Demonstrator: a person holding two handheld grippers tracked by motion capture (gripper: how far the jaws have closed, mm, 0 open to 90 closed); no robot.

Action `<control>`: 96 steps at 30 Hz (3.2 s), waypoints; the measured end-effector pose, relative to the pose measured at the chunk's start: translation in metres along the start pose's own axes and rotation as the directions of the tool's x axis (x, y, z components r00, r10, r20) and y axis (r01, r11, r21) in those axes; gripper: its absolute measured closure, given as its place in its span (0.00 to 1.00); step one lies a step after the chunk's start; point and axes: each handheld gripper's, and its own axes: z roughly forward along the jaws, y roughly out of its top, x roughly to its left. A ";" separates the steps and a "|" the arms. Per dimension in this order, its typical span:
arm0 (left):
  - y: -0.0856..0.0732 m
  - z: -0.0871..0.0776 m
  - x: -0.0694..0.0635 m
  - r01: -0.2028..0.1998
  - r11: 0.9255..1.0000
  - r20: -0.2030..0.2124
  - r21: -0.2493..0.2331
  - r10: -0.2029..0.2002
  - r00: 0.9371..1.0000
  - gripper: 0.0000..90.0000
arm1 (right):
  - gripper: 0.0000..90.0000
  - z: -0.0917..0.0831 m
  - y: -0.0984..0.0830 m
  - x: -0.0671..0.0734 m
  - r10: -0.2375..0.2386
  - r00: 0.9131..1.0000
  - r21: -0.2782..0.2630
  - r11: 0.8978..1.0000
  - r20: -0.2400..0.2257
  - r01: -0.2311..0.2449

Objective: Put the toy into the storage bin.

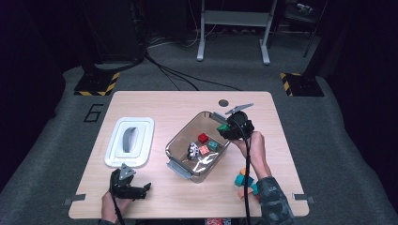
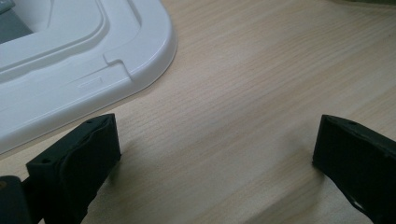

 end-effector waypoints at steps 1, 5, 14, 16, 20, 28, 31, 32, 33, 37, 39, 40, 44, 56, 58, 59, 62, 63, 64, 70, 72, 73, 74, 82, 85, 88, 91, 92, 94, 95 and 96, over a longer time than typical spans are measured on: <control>0.000 0.000 0.000 0.000 1.000 0.000 0.000 0.000 1.000 0.01 | 0.65 0.001 -0.001 0.000 -0.004 1.000 0.010 1.000 -0.001 0.004; 0.000 0.000 0.000 0.000 1.000 0.000 0.000 0.000 1.000 0.01 | 0.64 0.001 -0.004 0.000 0.001 1.000 0.009 1.000 0.007 -0.001; 0.000 0.000 0.000 0.000 1.000 0.000 0.000 0.000 1.000 0.01 | 0.44 -0.013 -0.012 -0.004 0.037 0.999 -0.037 0.999 0.010 -0.037; 0.000 0.000 0.000 0.001 1.000 0.000 -0.001 -0.001 1.000 0.01 | 0.39 -0.020 -0.015 -0.006 0.045 0.999 -0.061 0.997 0.004 -0.045; 0.000 0.000 0.001 -0.010 1.000 0.003 0.007 0.010 1.000 0.01 | 0.30 -0.034 -0.025 -0.011 0.080 0.997 -0.088 0.993 0.007 -0.079; 0.000 0.000 0.001 -0.010 1.000 0.000 0.005 0.010 1.000 0.01 | 0.23 -0.052 -0.065 -0.022 0.114 0.993 -0.074 0.991 0.022 -0.112; 0.000 0.000 0.001 -0.010 1.000 0.003 0.007 0.010 1.000 0.01 | 0.22 -0.055 -0.083 -0.027 0.132 0.991 -0.056 0.990 0.026 -0.130; 0.000 -0.001 0.001 -0.009 1.000 0.002 0.008 0.009 1.000 0.01 | 0.22 -0.055 -0.089 -0.028 0.130 0.991 -0.049 0.990 0.027 -0.129; 0.000 0.000 0.001 -0.010 1.000 0.001 0.005 0.010 1.000 0.01 | 0.22 -0.054 -0.096 -0.029 0.146 0.989 -0.042 0.989 0.032 -0.144; 0.000 0.000 0.001 -0.011 1.000 0.000 0.005 0.011 1.000 0.01 | 0.22 -0.054 -0.118 -0.033 0.168 0.985 -0.028 0.986 0.045 -0.166; 0.000 -0.001 0.001 -0.011 1.000 0.003 0.010 0.011 1.000 0.01 | 0.22 -0.055 -0.129 -0.035 0.182 0.982 -0.029 0.983 0.043 -0.181; 0.001 -0.001 0.001 -0.011 1.000 0.008 0.014 0.011 1.000 0.01 | 0.22 -0.055 -0.134 -0.036 0.180 0.983 -0.031 0.983 0.046 -0.178; 0.001 -0.001 0.001 -0.011 1.000 0.005 0.012 0.011 1.000 0.01 | 0.21 -0.052 -0.148 -0.034 0.194 0.980 -0.019 0.981 0.052 -0.193; 0.000 0.000 0.000 -0.002 1.000 0.001 0.003 0.002 1.000 0.01 | 0.33 -0.017 -0.149 -0.016 0.188 0.982 0.058 0.980 0.027 -0.189; 0.000 0.000 0.000 -0.002 1.000 0.001 0.003 0.002 1.000 0.01 | 0.39 -0.013 -0.148 -0.014 0.187 0.982 0.074 0.979 0.029 -0.189; 0.000 0.000 0.001 -0.003 1.000 0.003 0.007 0.003 1.000 0.01 | 0.42 -0.011 -0.148 -0.013 0.195 0.980 0.083 0.977 0.026 -0.197; 0.000 0.000 0.000 -0.003 1.000 0.001 0.003 0.003 1.000 0.01 | 0.48 -0.006 -0.150 -0.014 0.205 0.979 0.104 0.973 0.022 -0.206; 0.000 0.000 0.000 -0.003 1.000 0.002 0.005 0.003 1.000 0.01 | 0.50 -0.005 -0.150 -0.015 0.199 0.980 0.108 0.974 0.022 -0.200; 0.000 0.000 0.000 -0.002 1.000 0.001 0.003 0.002 1.000 0.01 | 0.52 -0.005 -0.151 -0.014 0.205 0.978 0.111 0.972 0.025 -0.207; 0.000 0.000 0.000 -0.002 1.000 0.002 0.006 0.002 1.000 0.01 | 0.59 -0.002 -0.152 -0.017 0.199 0.979 0.107 0.974 0.040 -0.202; 0.000 0.000 0.000 -0.001 1.000 0.002 0.006 0.001 1.000 0.01 | 0.61 -0.001 -0.152 -0.017 0.195 0.980 0.113 0.974 0.034 -0.198; 0.000 0.000 0.000 -0.001 1.000 0.000 0.003 0.001 1.000 0.01 | 0.63 0.000 -0.152 -0.016 0.197 0.980 0.113 0.973 0.032 -0.199; 0.000 0.000 0.000 0.000 1.000 0.003 0.005 0.000 1.000 0.01 | 0.63 0.001 -0.152 -0.016 0.193 0.981 0.114 0.974 0.032 -0.195; 0.000 0.000 0.000 0.001 1.000 -0.001 0.002 -0.001 1.000 0.01 | 0.64 0.003 -0.153 -0.018 0.188 0.982 0.117 0.975 0.028 -0.190; 0.000 0.000 0.000 0.001 1.000 -0.001 0.002 -0.001 1.000 0.01 | 0.64 0.004 -0.153 -0.018 0.188 0.982 0.115 0.975 0.032 -0.190; 0.000 0.000 0.000 0.001 1.000 -0.001 0.002 -0.001 1.000 0.01 | 0.63 0.005 -0.153 -0.020 0.192 0.981 0.121 0.974 0.026 -0.194; 0.000 0.000 0.000 0.001 1.000 -0.001 0.002 -0.001 1.000 0.01 | 0.64 0.005 -0.151 -0.019 0.189 0.981 0.128 0.973 0.039 -0.192; 0.000 0.000 0.000 0.001 1.000 -0.001 0.002 -0.001 1.000 0.01 | 0.64 0.005 -0.151 -0.019 0.187 0.981 0.128 0.973 0.039 -0.191; 0.000 0.000 0.000 0.000 1.000 -0.001 0.002 0.000 1.000 0.01 | 0.64 0.006 -0.152 -0.019 0.185 0.982 0.128 0.974 0.040 -0.189; 0.000 0.000 0.000 0.000 1.000 -0.001 0.003 0.000 1.000 0.01 | 0.64 0.006 -0.151 -0.019 0.195 0.980 0.132 0.971 0.033 -0.198; 0.000 0.000 0.000 0.002 1.000 -0.002 0.002 -0.002 1.000 0.01 | 0.64 0.006 -0.151 -0.019 0.193 0.981 0.134 0.971 0.034 -0.196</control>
